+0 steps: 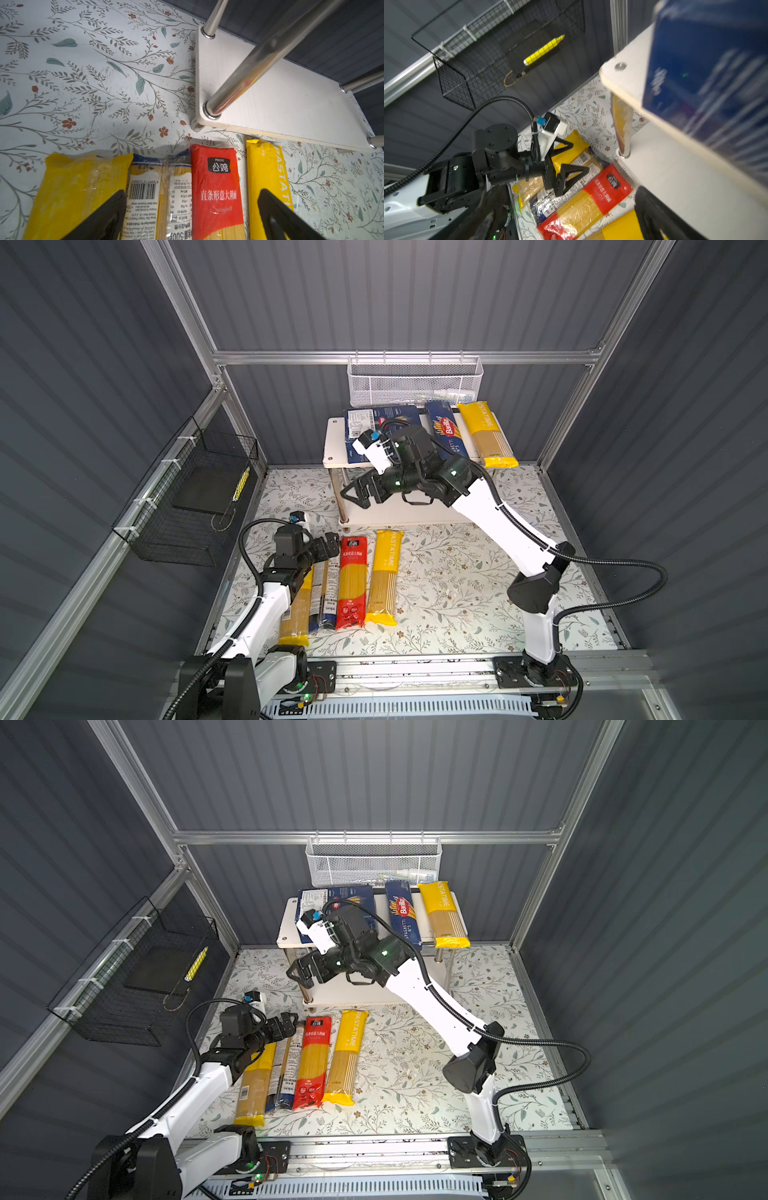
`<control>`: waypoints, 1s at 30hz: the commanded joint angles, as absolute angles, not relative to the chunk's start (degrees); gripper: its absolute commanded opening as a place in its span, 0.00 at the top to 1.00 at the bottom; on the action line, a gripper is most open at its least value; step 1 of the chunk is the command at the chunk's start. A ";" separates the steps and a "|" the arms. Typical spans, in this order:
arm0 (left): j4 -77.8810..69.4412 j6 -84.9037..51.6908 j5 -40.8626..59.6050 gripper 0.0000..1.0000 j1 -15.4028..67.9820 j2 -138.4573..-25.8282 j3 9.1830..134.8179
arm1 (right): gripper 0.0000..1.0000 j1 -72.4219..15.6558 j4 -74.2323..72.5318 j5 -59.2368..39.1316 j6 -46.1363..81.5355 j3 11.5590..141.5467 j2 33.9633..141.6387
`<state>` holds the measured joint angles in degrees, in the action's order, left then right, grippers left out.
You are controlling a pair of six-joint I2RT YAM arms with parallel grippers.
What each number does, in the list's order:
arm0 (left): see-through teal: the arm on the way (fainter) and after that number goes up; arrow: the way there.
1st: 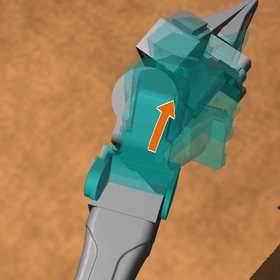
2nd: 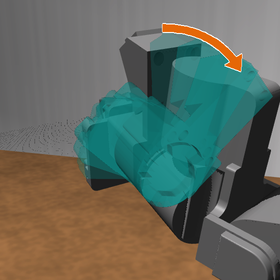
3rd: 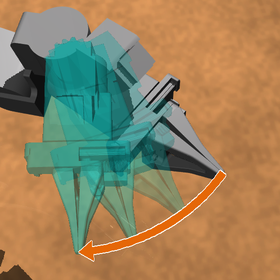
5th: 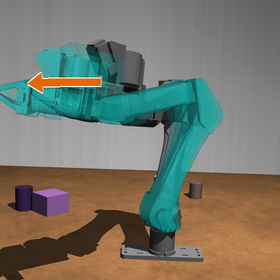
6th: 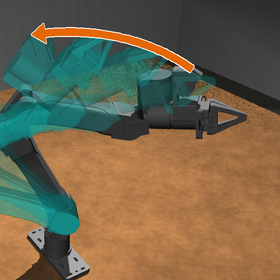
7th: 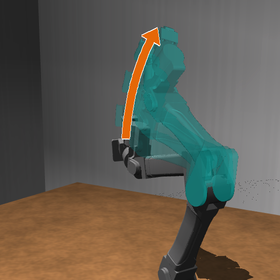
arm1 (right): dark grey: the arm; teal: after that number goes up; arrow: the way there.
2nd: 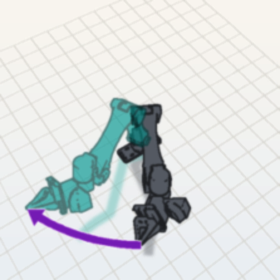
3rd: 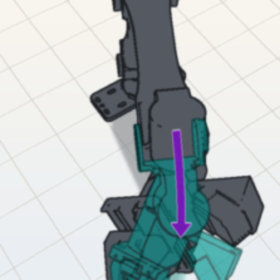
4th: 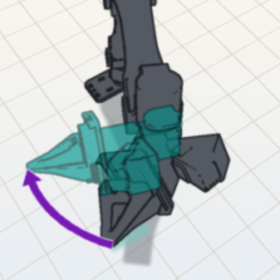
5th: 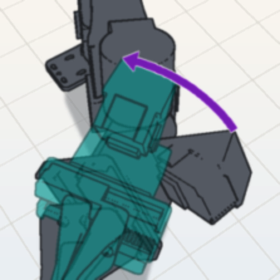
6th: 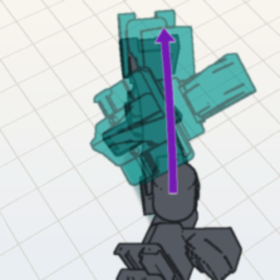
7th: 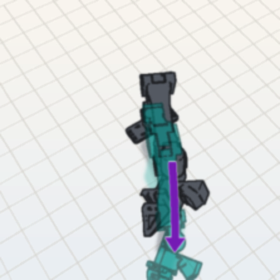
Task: Place and organize the pasta boxes and bags onto the shelf
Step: 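Withdraw both grippers from the shelf and lower them toward the bags, then move the right gripper over the yellow PASTATIME bag and descend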
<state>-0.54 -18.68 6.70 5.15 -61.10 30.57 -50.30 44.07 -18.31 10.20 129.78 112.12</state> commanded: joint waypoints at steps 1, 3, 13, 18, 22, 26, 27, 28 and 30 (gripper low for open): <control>-4.64 -18.29 5.71 0.00 4.83 -59.11 27.81 | 0.01 -53.88 42.90 -10.71 11.58 120.51 103.92; -5.68 -17.32 5.84 0.00 4.83 -57.51 26.54 | 0.01 -55.41 39.03 -8.31 15.11 112.63 99.52; -13.20 -17.67 6.33 0.00 4.83 -51.16 19.61 | 0.01 -62.80 32.66 15.35 42.31 80.80 86.25; -15.39 -17.47 7.16 0.00 4.83 -50.92 17.41 | 0.01 -64.67 24.97 16.38 53.15 68.63 85.73; -16.35 -17.22 7.35 0.00 4.86 -48.93 16.47 | 0.01 -65.69 29.39 18.24 52.83 71.55 90.43; -15.48 -16.82 6.59 0.00 4.83 -47.62 15.85 | 0.01 -66.53 30.86 19.56 53.79 74.16 95.47; -15.34 -16.70 6.59 0.00 4.83 -47.15 15.72 | 0.01 -66.70 30.27 19.32 53.88 74.27 96.34; -15.23 -16.68 6.51 0.00 4.86 -46.65 15.56 | 0.01 -66.70 29.84 18.50 54.04 74.80 97.55; -14.67 -16.58 5.78 0.00 4.83 -45.94 15.47 | 0.01 -66.71 30.84 17.28 54.40 77.19 100.52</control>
<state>-14.35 -18.17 6.44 5.15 -47.24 16.14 -66.30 29.82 16.75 52.56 74.35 97.54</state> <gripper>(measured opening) 0.997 0.989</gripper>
